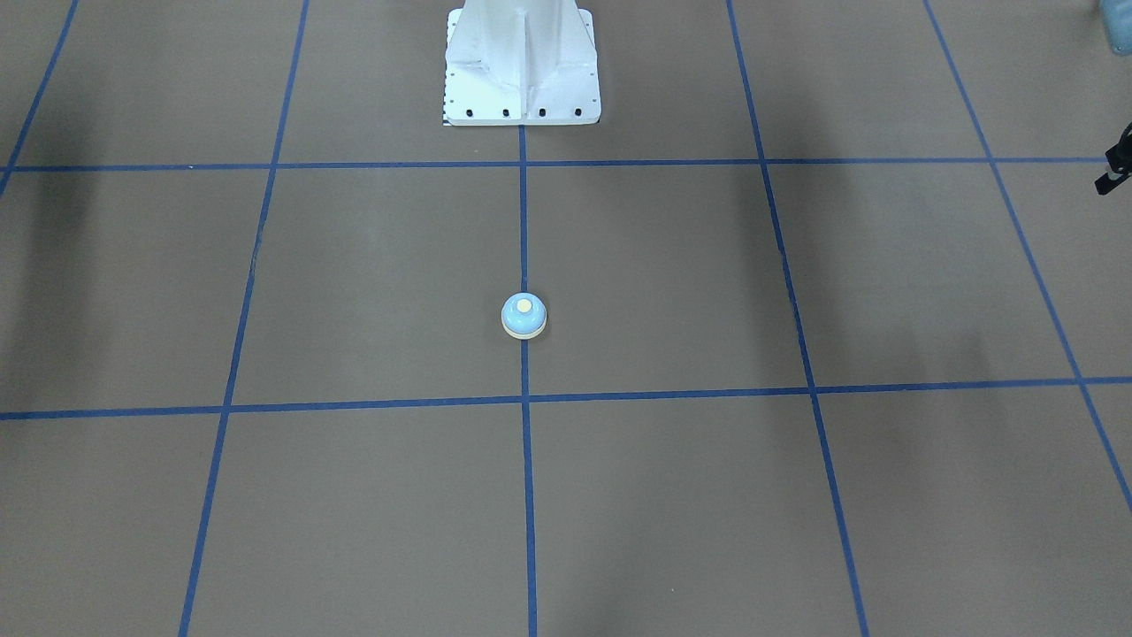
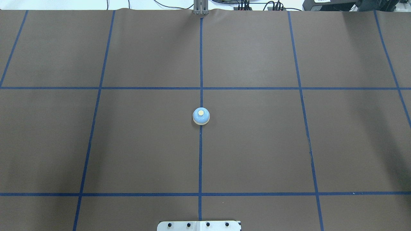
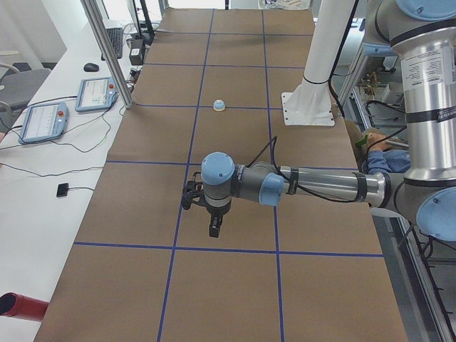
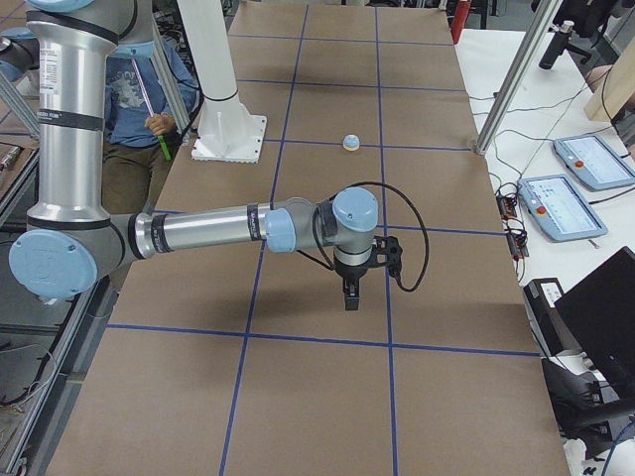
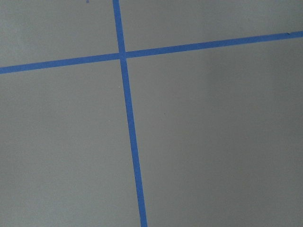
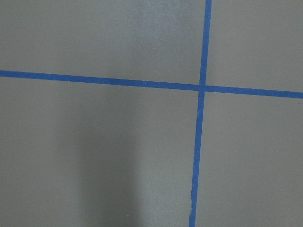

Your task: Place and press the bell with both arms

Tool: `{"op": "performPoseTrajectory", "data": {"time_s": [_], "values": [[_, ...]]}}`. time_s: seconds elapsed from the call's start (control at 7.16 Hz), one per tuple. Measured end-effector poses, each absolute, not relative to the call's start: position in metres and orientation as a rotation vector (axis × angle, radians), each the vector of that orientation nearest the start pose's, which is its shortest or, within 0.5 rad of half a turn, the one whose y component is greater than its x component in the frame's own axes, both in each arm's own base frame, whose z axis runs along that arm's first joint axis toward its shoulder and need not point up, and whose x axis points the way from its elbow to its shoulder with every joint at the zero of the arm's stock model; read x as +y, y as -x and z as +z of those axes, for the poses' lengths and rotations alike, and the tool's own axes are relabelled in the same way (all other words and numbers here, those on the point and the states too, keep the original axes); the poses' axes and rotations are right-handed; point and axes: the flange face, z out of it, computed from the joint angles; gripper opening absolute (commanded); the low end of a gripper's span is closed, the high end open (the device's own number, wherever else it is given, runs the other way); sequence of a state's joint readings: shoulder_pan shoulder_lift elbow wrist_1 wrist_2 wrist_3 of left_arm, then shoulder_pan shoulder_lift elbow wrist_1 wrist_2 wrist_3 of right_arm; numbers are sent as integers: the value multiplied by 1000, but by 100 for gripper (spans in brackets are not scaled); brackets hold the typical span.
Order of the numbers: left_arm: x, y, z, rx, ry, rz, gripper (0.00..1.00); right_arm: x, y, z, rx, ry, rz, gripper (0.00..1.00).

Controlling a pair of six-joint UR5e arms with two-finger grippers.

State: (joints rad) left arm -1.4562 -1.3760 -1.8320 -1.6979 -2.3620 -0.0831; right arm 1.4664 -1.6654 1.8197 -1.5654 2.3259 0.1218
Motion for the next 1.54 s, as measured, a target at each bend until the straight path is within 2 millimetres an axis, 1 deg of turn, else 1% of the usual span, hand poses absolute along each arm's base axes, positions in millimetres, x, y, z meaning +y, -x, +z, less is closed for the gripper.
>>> {"op": "performPoseTrajectory", "data": {"time_s": [0.42,0.56,0.98,1.26,1.54], "values": [[-432,13,599,799,-113,108,100,-465,-18,585,-750,-99,-56,100],[-434,12,596,805,-119,112,100,-466,-17,590,-752,-110,-60,100],[-434,12,593,811,-125,117,100,-471,-16,579,-766,-184,-91,100],[-435,12,588,812,-135,121,100,-473,-16,581,-765,-189,-95,100],[-436,11,585,812,-142,125,100,-479,-15,577,-766,-197,-100,100]]}}
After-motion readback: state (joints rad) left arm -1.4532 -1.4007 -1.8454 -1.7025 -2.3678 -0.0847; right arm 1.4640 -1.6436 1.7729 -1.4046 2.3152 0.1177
